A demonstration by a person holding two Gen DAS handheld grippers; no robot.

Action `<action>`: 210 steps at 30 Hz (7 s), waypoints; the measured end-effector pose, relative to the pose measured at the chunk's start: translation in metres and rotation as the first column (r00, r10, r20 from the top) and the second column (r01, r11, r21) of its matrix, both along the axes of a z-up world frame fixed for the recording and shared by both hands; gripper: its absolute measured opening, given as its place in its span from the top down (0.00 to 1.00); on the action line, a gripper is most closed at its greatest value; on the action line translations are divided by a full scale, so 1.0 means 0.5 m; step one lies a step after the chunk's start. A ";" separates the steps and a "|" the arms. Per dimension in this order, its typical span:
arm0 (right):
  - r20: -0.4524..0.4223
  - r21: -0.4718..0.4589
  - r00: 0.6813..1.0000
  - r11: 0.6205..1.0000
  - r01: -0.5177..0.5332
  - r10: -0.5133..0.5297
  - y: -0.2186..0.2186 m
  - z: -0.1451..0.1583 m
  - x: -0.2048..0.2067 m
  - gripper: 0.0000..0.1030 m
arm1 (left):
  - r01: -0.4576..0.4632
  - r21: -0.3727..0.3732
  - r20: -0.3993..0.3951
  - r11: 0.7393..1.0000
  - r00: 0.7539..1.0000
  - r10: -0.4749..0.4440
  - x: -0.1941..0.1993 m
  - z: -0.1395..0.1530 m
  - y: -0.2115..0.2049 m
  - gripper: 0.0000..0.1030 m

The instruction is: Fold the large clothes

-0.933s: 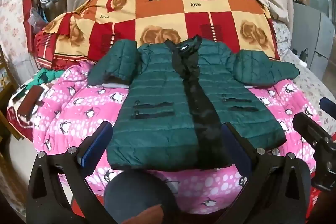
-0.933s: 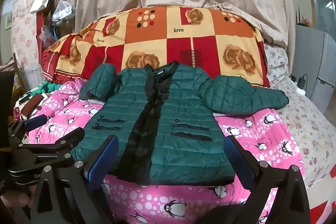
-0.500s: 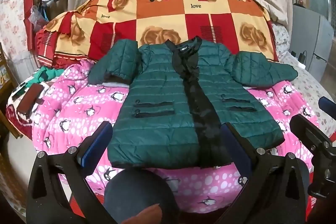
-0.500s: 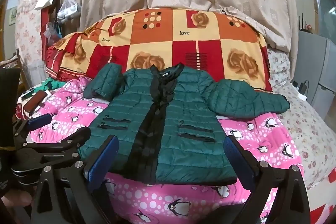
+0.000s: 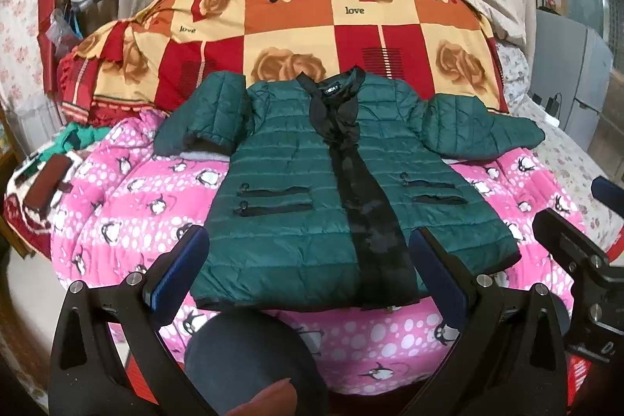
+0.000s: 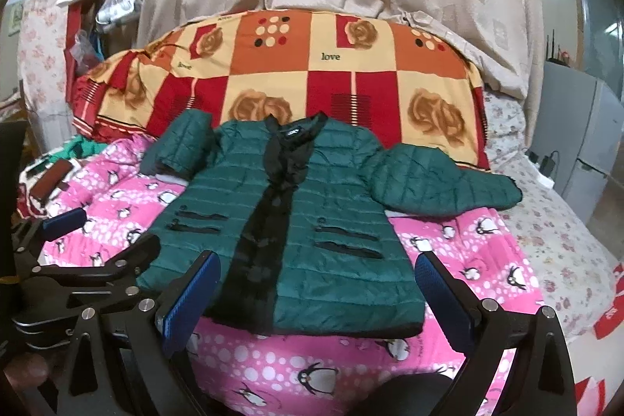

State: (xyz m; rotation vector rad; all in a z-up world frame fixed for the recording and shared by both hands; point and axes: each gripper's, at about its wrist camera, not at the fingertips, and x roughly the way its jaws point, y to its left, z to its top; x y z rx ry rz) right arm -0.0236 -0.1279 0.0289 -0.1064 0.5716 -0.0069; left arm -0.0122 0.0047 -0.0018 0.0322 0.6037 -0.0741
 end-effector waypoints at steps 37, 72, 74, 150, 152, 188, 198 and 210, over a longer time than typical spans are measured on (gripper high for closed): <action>-0.043 0.016 0.999 1.000 0.019 -0.018 -0.014 -0.029 0.006 0.04 | 0.086 -0.120 -0.087 0.989 0.991 -0.097 0.018 -0.044 0.004 0.00; -0.064 0.007 0.998 1.000 0.019 -0.018 -0.014 -0.038 0.010 0.04 | 0.070 -0.076 -0.078 0.995 0.994 -0.076 0.011 -0.062 0.001 0.01; -0.065 0.006 0.998 1.000 0.018 -0.018 -0.014 -0.039 0.009 0.04 | 0.068 -0.075 -0.080 0.995 0.994 -0.074 0.011 -0.063 0.002 0.01; -0.016 0.122 1.000 0.992 -0.023 0.025 -0.002 0.000 0.060 0.04 | -0.026 -0.095 -0.036 0.995 0.999 0.023 0.082 -0.068 0.100 0.01; -0.016 0.125 1.000 0.992 -0.021 0.023 -0.002 -0.008 0.084 0.04 | -0.040 -0.062 -0.018 0.997 0.999 0.039 0.103 -0.072 0.105 0.01; 0.013 0.243 0.992 0.963 0.117 -0.124 -0.070 -0.214 0.305 0.04 | -0.100 0.023 -0.103 0.995 0.989 0.102 0.296 -0.206 0.069 0.01; 0.038 0.210 0.993 0.972 0.103 -0.114 -0.063 -0.202 0.275 0.04 | -0.101 0.020 -0.101 0.995 0.990 0.102 0.296 -0.207 0.071 0.01; -0.079 0.116 0.989 0.984 0.136 -0.128 -0.112 -0.193 0.200 0.04 | -0.095 -0.002 -0.094 0.995 0.991 0.094 0.292 -0.204 0.068 0.01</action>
